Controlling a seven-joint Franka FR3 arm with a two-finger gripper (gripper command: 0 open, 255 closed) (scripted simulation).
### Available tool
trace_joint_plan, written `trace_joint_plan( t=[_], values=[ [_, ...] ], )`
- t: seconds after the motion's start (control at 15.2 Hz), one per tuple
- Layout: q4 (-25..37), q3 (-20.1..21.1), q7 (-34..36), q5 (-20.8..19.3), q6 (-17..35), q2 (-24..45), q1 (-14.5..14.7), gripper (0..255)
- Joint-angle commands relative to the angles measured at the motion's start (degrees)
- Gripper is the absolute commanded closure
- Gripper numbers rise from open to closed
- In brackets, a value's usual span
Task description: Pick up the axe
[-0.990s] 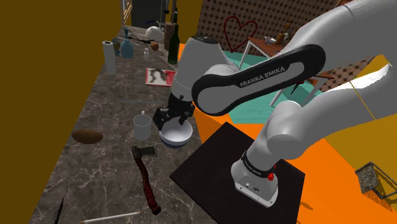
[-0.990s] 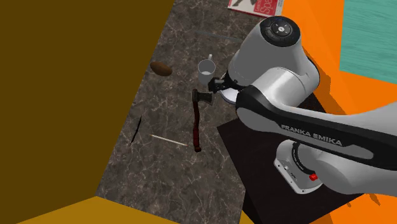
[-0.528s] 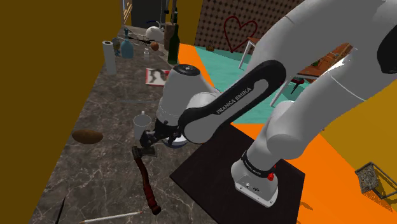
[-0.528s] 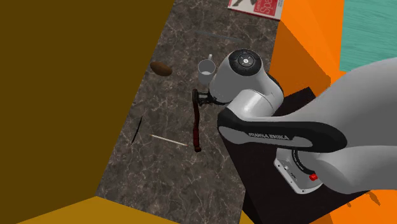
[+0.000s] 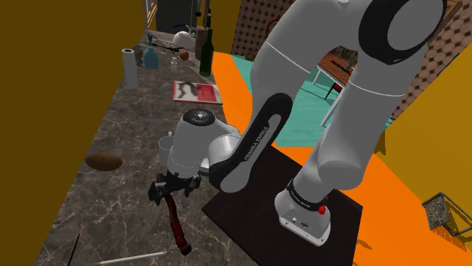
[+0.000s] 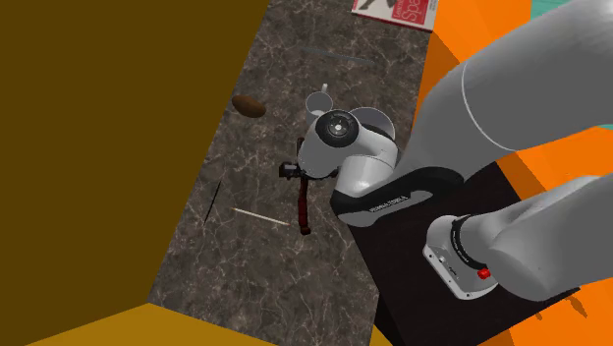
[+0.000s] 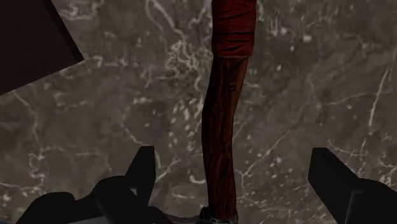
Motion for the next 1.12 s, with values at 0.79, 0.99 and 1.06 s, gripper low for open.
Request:
trace_joint_plan(
  t=[0.79, 0.99, 1.06],
  values=[
    [2.5, -13.7, 8.7, -10.8, 6.2, 8.2, 11.8, 255],
    [2.5, -13.9, 8.8, -10.9, 6.2, 8.3, 11.9, 255],
    [2.6, -13.9, 8.8, -10.9, 6.2, 8.3, 11.9, 255]
  ],
)
